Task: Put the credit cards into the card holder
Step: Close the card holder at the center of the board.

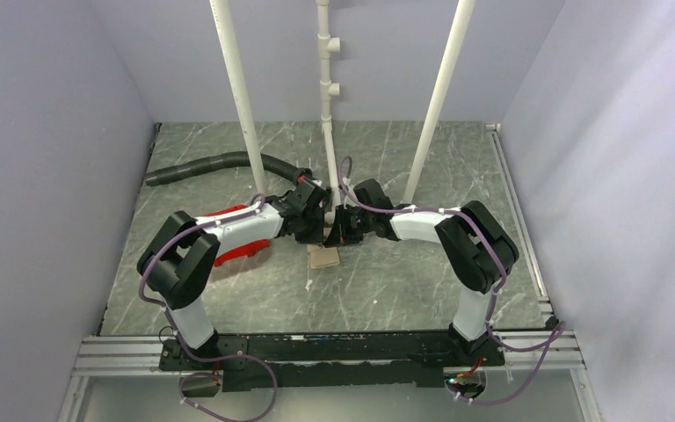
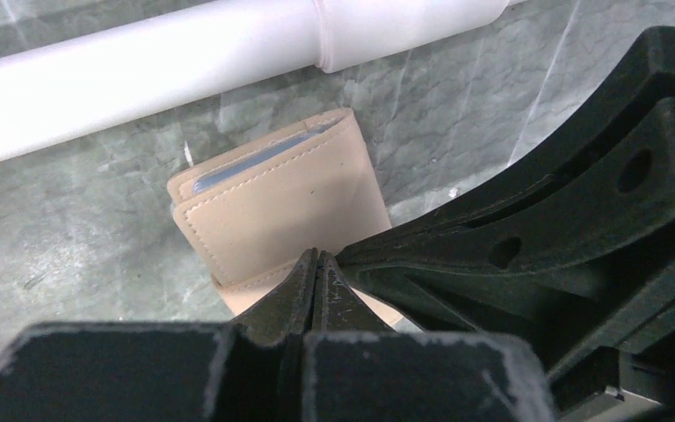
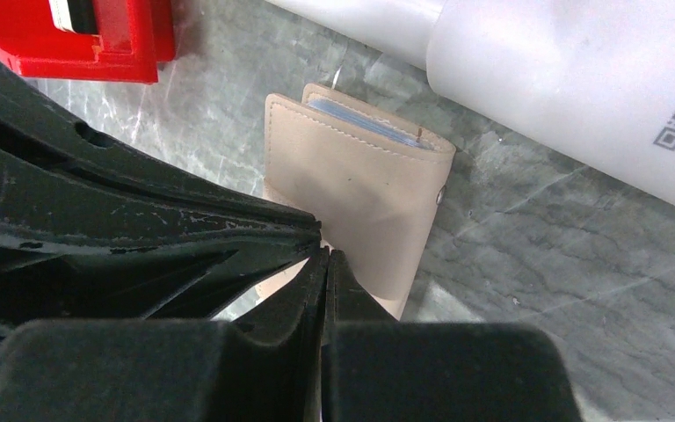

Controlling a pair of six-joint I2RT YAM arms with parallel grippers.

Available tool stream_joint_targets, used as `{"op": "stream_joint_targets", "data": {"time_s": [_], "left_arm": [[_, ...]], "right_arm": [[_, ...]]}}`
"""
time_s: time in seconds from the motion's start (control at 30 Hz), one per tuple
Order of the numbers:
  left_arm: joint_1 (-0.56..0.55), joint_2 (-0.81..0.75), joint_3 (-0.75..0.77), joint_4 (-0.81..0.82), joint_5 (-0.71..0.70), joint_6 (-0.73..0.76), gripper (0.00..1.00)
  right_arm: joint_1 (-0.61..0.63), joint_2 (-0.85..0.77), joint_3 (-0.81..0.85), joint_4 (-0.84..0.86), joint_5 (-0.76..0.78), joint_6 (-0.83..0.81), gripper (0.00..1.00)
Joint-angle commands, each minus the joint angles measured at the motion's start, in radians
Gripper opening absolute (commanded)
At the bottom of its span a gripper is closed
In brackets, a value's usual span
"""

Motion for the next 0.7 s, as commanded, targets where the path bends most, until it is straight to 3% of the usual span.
{"op": "stream_joint_targets", "data": {"time_s": [0.0,0.33,0.67], "left_arm": [[-0.027,0.021,-0.078,0.089,0.132,-0.07,0.0],[-0.027,-0.054,-0.168,0.09,0.056,-0.08,0.0],[-0.028,-0.136,-0.48,0.446,0.017,-0.132,0.0]], "right_arm": [[0.022,0.031,-0.029,-0.028,0.043,-0.006,0.01],[0.021,0.028,-0.041,-0.023,0.037,-0.001,0.01],[0.022,0.033,-0.052,-0.024,0.049,0.002,0.01]]}}
